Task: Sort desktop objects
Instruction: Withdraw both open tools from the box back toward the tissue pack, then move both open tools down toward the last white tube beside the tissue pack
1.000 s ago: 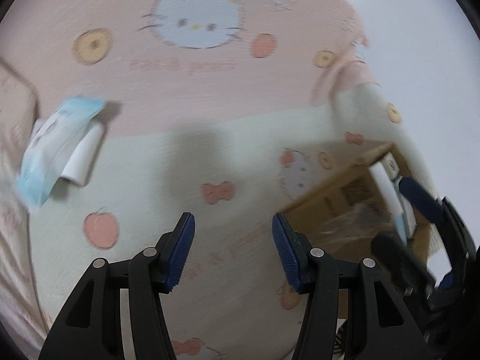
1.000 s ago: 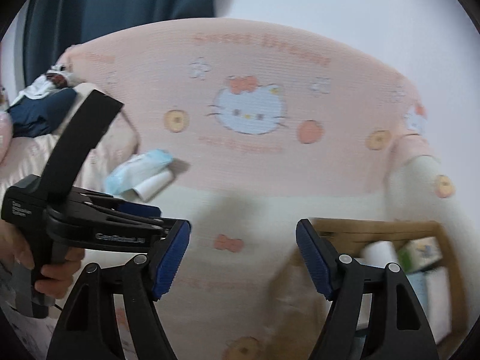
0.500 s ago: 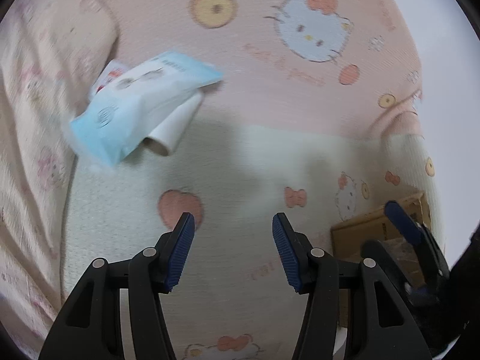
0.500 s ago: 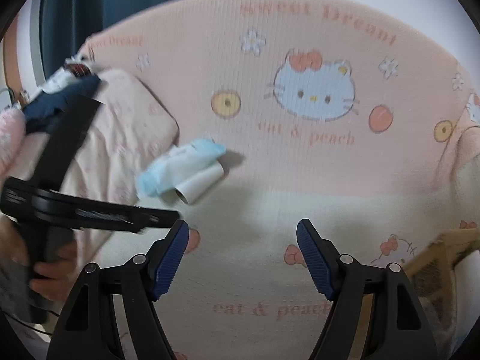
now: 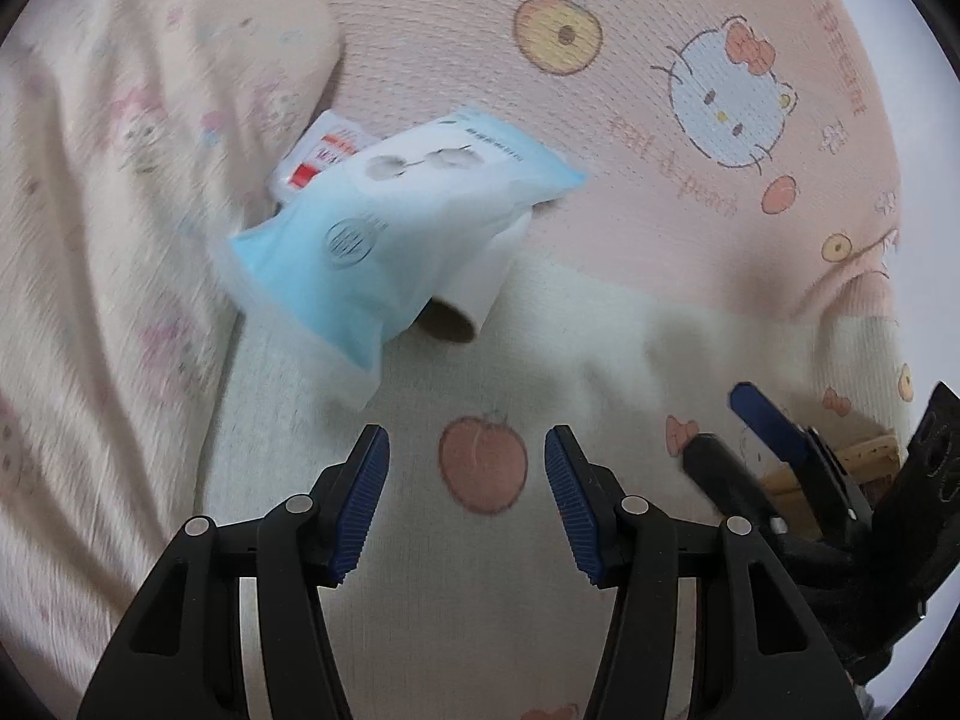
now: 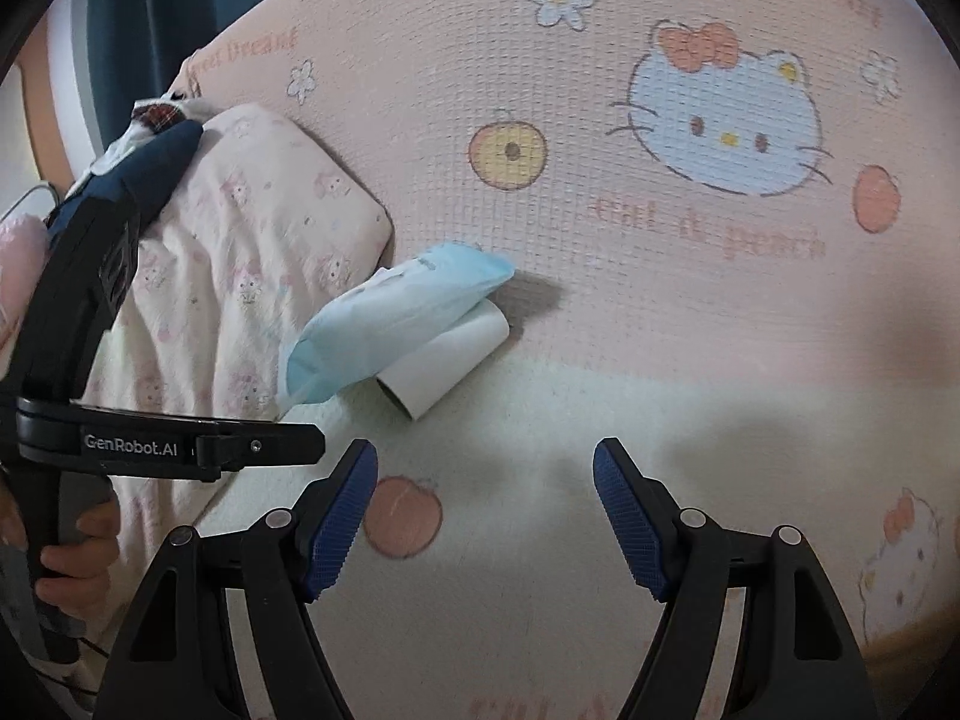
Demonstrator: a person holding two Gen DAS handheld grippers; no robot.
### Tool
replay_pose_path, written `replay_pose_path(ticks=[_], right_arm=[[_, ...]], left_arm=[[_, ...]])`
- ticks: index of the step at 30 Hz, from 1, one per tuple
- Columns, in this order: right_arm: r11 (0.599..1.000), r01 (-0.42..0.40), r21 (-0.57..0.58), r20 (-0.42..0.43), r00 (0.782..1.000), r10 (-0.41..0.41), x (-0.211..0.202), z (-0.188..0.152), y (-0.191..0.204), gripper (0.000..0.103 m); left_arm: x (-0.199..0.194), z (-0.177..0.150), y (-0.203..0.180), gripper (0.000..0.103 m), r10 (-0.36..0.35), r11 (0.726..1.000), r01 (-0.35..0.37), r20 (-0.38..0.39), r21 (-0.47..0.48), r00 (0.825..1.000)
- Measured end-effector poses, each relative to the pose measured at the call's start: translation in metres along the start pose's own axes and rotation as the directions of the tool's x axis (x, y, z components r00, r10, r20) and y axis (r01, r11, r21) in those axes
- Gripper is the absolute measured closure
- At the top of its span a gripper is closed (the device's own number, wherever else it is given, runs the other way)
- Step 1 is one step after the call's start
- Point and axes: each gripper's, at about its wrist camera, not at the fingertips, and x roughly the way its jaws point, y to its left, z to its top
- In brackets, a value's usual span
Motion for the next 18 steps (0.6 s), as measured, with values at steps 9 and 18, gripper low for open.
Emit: replay_pose_path(ticks=[9,18], right_arm=[[0.985,0.068,-0.16,-0.071,0.994,-0.08,0.054,-0.011,-0.003,0.03],[0.99,0.075,0.119,0.005,0.997,-0.076,0.035,-0.018,-0.028,0.027]], left_arm=[[0.015,0.026,-0.014,0.045,-0.008,0.999,0.003,0.097,0.047,0.995],[0.049,0.038,0.008,0.044,-0.044,0.992,0.036,-0.062,-0.124,0.997]])
